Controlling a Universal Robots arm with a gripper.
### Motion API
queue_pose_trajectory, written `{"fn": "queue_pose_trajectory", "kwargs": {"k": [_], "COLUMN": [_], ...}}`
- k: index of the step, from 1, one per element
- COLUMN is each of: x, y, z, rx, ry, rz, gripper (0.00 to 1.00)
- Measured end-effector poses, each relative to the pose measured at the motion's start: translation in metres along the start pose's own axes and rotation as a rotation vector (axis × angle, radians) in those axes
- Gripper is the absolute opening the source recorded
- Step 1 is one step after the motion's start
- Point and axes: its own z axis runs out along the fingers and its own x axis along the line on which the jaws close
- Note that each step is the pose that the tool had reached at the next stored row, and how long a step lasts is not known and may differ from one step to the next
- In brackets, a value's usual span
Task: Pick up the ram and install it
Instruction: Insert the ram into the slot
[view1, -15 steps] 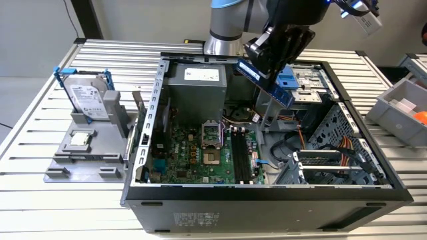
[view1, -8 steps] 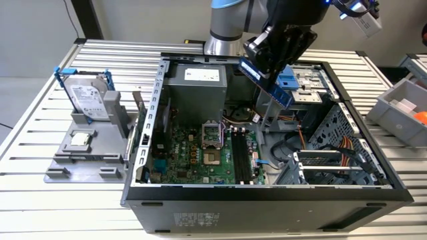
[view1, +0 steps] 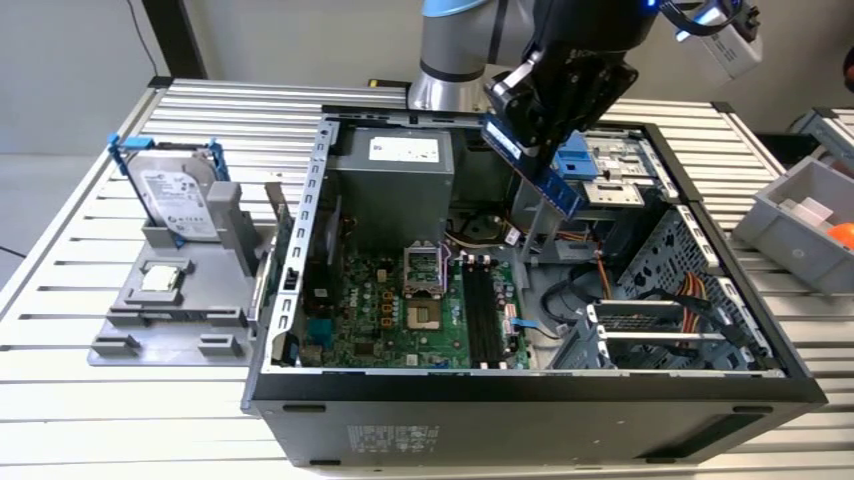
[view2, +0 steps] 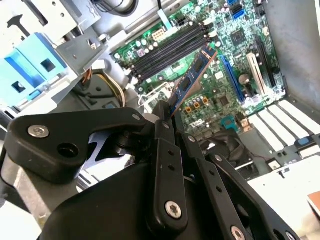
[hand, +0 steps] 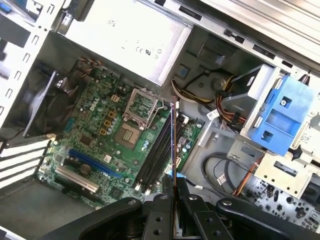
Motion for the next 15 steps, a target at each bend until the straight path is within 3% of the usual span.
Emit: {"fn": "queue_pose_trajectory", "kwargs": {"k": [6,15], "x": [0.0000,0.0000], "y": [0.0000,0.0000], "z": [0.0000,0.0001], "rx": [-0.0013,-0.0038], "ry": [-0.0012,-0.0043], "rz": [0.055,0.179], "gripper": [0.00,0.00]}}
